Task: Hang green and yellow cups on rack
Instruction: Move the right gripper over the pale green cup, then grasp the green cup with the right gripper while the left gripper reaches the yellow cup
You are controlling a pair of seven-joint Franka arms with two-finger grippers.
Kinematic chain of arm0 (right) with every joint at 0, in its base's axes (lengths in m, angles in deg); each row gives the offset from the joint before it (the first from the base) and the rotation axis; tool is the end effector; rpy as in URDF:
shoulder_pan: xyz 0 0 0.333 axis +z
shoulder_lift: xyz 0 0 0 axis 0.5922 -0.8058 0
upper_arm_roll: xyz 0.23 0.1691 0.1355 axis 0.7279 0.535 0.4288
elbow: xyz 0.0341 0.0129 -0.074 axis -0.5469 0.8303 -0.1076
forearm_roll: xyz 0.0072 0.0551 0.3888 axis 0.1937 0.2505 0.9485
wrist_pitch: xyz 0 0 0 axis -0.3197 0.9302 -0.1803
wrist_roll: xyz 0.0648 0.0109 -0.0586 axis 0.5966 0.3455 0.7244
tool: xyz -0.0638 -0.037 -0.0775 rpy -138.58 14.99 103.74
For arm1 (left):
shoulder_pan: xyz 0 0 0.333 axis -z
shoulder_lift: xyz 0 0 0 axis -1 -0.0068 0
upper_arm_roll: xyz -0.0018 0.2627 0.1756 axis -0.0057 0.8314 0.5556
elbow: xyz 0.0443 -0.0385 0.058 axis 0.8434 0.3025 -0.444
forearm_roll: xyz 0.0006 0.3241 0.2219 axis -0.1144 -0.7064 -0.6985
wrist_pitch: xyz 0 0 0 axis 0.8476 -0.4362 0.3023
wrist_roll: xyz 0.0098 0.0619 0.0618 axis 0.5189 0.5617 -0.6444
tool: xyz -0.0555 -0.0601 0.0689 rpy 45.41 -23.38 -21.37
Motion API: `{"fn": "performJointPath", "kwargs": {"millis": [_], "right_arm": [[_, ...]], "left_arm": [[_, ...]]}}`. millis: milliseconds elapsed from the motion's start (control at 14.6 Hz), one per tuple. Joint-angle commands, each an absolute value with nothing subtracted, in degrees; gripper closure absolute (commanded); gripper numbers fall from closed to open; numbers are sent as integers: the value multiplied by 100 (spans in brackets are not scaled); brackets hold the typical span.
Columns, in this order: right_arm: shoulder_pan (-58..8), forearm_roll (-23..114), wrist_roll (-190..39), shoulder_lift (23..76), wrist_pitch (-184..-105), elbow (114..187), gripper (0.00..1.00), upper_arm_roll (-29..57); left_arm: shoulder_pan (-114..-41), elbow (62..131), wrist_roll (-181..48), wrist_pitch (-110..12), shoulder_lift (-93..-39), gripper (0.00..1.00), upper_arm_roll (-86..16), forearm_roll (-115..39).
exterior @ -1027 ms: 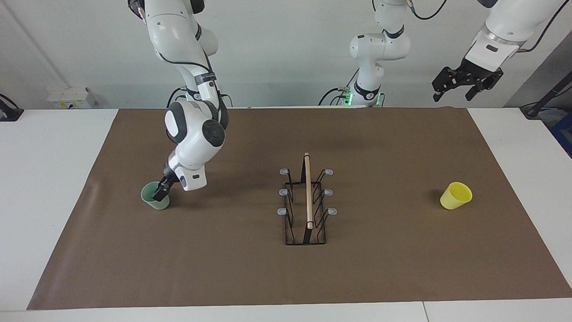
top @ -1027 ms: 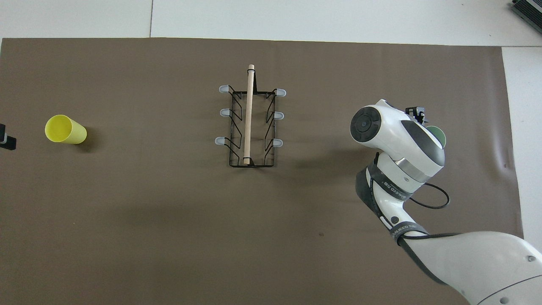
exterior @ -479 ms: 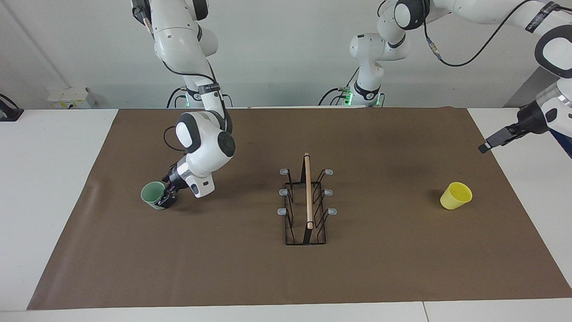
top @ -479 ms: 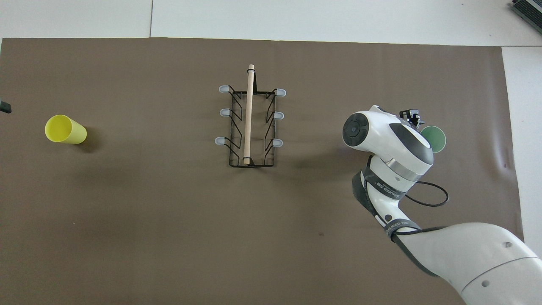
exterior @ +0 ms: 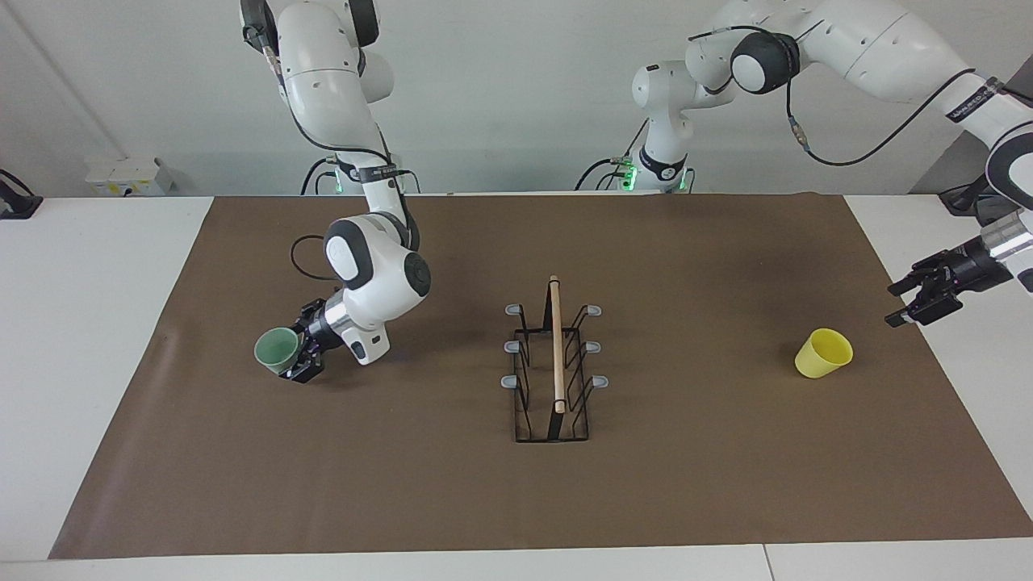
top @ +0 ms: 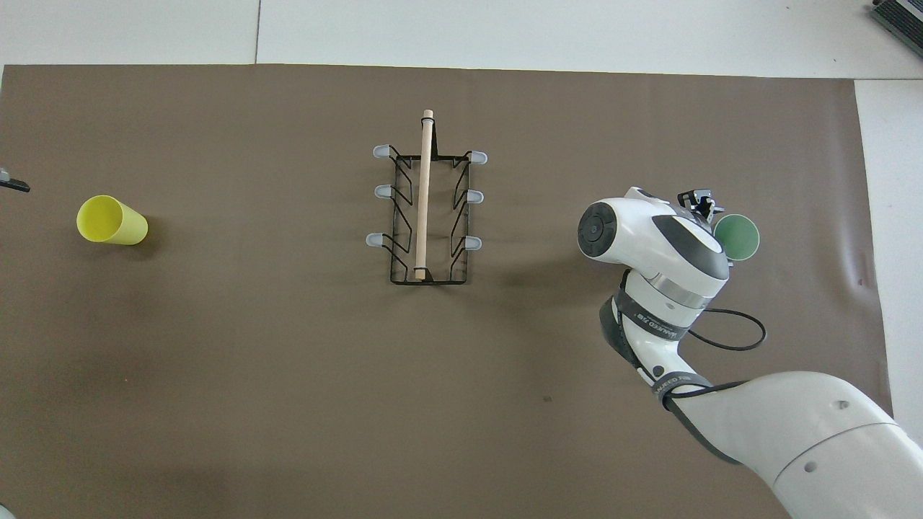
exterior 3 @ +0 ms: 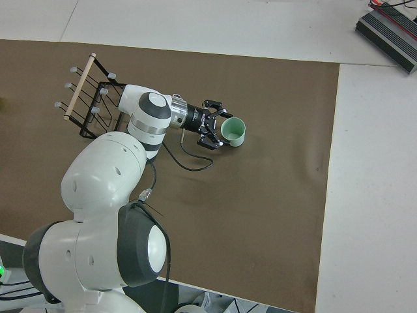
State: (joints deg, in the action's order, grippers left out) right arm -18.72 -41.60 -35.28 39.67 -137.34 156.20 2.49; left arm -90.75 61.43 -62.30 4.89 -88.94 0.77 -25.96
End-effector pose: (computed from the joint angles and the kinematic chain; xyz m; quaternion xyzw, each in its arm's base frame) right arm 0.5974 0.0827 0.2682 0.6081 0.6507 -0.3004 0.3413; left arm 0.6344 0.2432 0.4368 0.8657 0.4463 -0.1261 0.1887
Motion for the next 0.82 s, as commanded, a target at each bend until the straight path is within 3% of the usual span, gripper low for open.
{"fn": "performJointPath", "kwargs": {"millis": [0,342,753], "right_arm": [[-1874,-4428,-3418,3973,-13726,15784,0,262],[-1970,-4561,-3471,3973,-13814,15864,0,262],[-2129,-4728,-3497,3973,-13973,15987,0,262]], "left_arm": [[-8926,6698,-5734,334,-8868,0,418,-1924],[-8372,7630,-5663,-61,-8912,0,1175,-993],[-8925,7666,-5103,-25,-9439,0,1123,38]]}}
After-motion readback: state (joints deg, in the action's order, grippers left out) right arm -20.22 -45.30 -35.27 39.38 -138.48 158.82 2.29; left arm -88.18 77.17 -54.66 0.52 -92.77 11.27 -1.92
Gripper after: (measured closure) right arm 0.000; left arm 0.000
